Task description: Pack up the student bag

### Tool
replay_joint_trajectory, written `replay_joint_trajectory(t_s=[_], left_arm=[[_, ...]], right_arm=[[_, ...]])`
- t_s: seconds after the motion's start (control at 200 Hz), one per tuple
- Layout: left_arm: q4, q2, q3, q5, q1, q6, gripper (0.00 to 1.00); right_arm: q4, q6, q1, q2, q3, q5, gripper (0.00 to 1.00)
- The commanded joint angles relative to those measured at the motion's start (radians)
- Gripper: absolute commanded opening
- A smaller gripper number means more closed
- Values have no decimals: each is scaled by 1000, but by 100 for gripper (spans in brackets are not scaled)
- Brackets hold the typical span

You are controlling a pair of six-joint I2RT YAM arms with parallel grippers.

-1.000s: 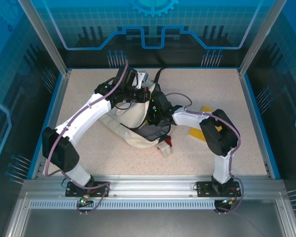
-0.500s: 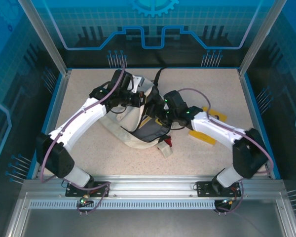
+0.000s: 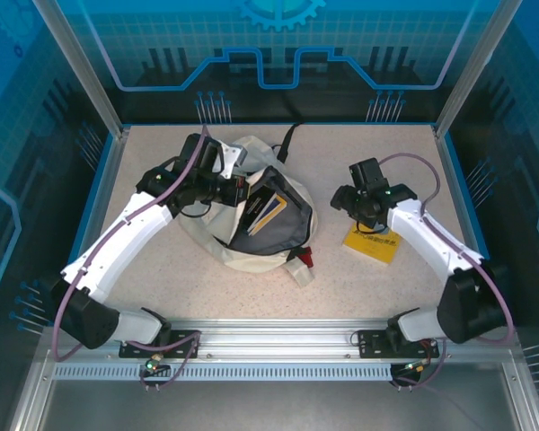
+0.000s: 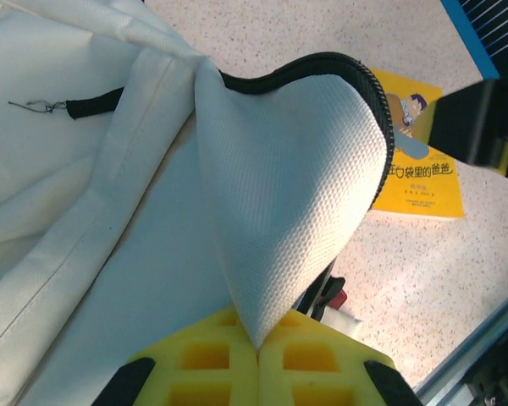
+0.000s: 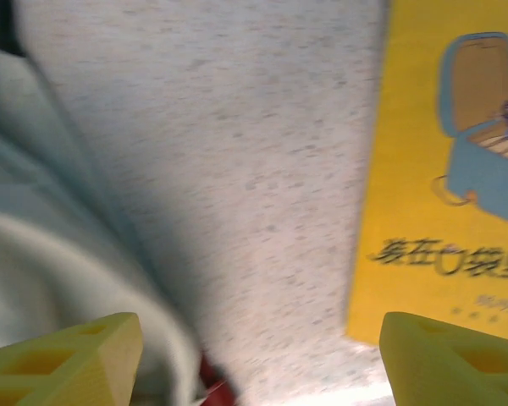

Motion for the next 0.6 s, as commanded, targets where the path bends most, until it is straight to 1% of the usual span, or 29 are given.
replay_joint_trajectory(t_s=[0.0,0.05,0.07,0.11,0.155,0.21,0.27,0.38,0.47,0.595], left_arm=[[-51,-35,27,54,9,32,18],[-46,-34,25,85,9,19,41],[-42,-32,24,96,9,13,48],[-32,-30,22,124,9,2,58],[-16,-29,18,149,9,-19,64],[2,-25,17,173,9,-43,68],[26,-16,17,183,9,-77,71],[70,21,19,200,-4,-153,71],[117,63,19,200,-41,-209,71],[152,146,42,170,-116,-243,71]], right_arm=[[-78,-102,-50,110,18,32,74],[-92,-119,-63,162,39,34,73],[-98,-125,-67,181,48,38,73],[-106,-135,-71,214,62,38,72],[-115,-139,-74,239,73,47,71],[-116,-144,-81,254,76,55,71],[-119,-147,-95,255,72,60,71],[-119,-163,-145,226,41,64,71],[-114,-192,-212,190,1,47,72],[-111,-245,-322,149,-58,24,73]])
